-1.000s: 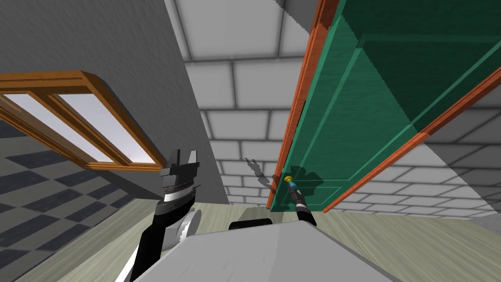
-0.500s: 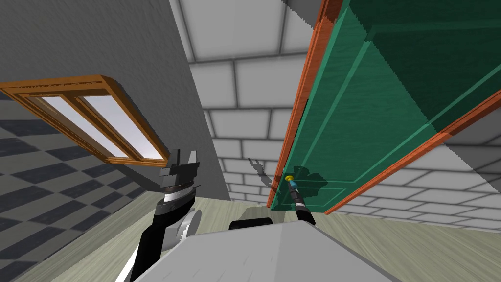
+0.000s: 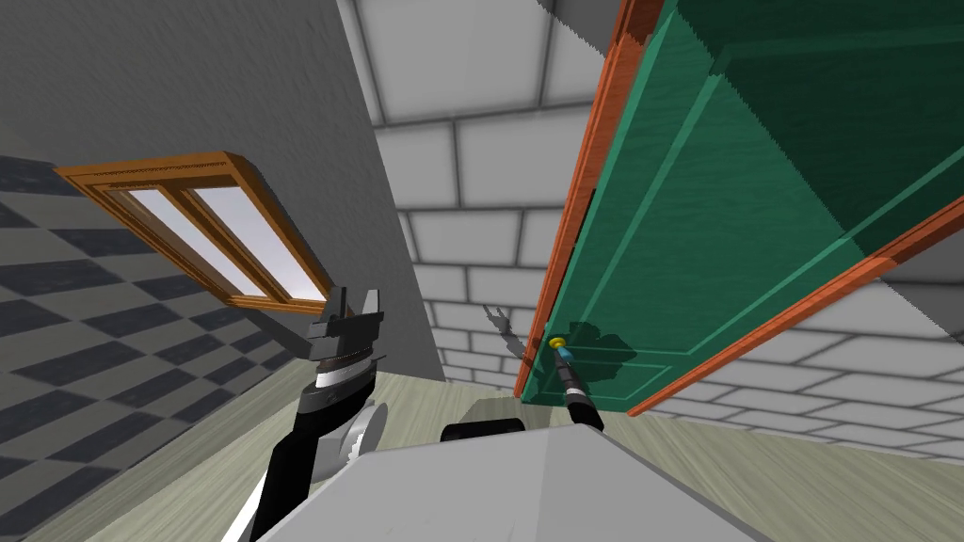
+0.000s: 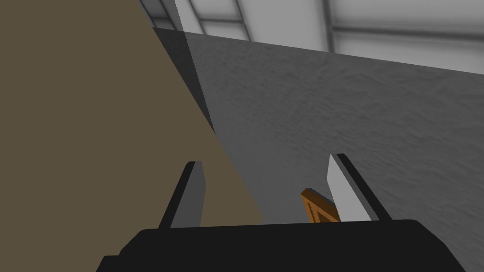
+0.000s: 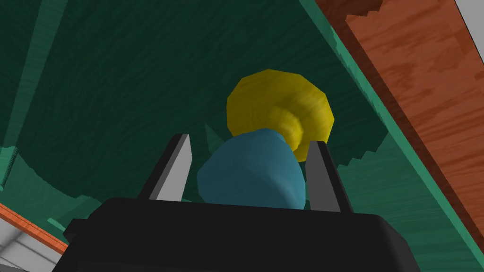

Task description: Pull the door open

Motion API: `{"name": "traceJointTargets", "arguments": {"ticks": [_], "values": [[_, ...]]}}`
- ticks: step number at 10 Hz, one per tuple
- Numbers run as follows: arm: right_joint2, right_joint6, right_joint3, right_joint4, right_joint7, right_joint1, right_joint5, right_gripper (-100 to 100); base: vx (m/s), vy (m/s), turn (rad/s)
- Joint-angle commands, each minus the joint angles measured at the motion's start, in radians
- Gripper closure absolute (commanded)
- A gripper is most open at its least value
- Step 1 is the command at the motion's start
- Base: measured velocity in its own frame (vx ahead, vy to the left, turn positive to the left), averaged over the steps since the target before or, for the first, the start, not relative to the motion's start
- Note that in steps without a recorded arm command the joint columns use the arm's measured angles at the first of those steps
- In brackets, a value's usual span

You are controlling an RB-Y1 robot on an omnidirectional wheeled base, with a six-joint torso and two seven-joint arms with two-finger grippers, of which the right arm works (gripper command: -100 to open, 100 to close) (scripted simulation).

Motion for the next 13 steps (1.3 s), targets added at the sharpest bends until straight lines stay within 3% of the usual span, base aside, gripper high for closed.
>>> {"name": "traceJointTargets", "arguments": {"ticks": [1,5,11,13], "values": [[-0.023,0.004,-0.014,0.003,-0.031,0.002,-0.015,100,-0.03,-0.005,0.038],[-0.04,-0.008,0.017,0.013,-0.145,-0.004,-0.063,100,-0.042,-0.016,0.065],[-0.057,-0.021,0.051,0.023,-0.267,-0.01,-0.114,100,-0.046,-0.019,0.061],[-0.069,-0.03,0.075,0.03,-0.332,-0.015,-0.151,100,-0.043,-0.02,0.086]]}}
